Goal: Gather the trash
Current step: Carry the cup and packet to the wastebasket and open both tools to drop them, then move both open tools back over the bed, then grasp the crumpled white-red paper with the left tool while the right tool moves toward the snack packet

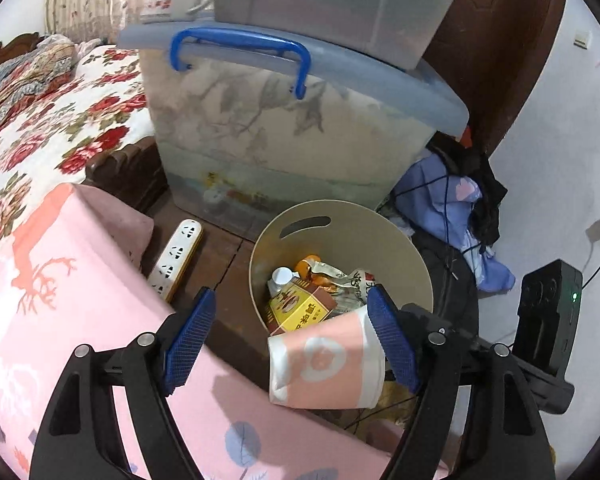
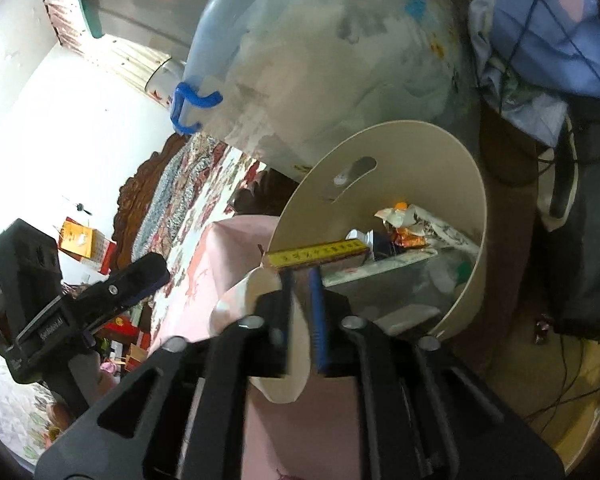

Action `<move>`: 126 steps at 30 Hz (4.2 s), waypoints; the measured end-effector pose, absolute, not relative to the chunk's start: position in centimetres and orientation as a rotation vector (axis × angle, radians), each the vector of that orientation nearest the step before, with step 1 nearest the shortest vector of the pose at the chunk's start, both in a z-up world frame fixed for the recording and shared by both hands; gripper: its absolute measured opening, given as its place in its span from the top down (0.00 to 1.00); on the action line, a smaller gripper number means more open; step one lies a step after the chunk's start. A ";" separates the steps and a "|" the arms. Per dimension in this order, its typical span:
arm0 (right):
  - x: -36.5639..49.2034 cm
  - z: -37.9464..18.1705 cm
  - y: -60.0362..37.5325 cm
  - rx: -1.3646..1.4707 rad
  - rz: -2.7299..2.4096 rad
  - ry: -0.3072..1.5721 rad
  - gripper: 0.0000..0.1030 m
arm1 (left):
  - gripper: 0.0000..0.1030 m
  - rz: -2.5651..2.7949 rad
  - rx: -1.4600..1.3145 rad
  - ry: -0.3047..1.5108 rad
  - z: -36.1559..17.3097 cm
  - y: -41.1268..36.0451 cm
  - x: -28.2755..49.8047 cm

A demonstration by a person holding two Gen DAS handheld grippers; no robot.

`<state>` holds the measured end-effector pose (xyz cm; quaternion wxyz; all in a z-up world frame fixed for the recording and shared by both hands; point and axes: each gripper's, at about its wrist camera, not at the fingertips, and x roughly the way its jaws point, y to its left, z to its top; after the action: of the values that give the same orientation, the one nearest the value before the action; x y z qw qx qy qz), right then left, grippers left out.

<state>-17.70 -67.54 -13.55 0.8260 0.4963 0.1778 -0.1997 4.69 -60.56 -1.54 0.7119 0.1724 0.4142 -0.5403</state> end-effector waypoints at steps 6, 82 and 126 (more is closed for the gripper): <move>-18.5 -11.2 -64.2 0.902 -0.433 0.382 0.24 | 0.29 -1.208 0.395 0.924 -2.0 -58.8 3.6; -7.9 -7.4 -35.5 0.756 -0.183 0.544 0.17 | 0.38 -0.699 0.164 0.825 -0.7 -15.0 6.4; -0.8 -5.7 -21.3 0.398 0.002 0.676 0.17 | 0.34 -0.346 0.032 0.896 -6.2 0.7 10.0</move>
<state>-0.77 -21.28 -5.70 0.9241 0.1938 0.3293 0.0010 10.01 0.70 -6.17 0.8867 0.0152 0.4311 -0.1665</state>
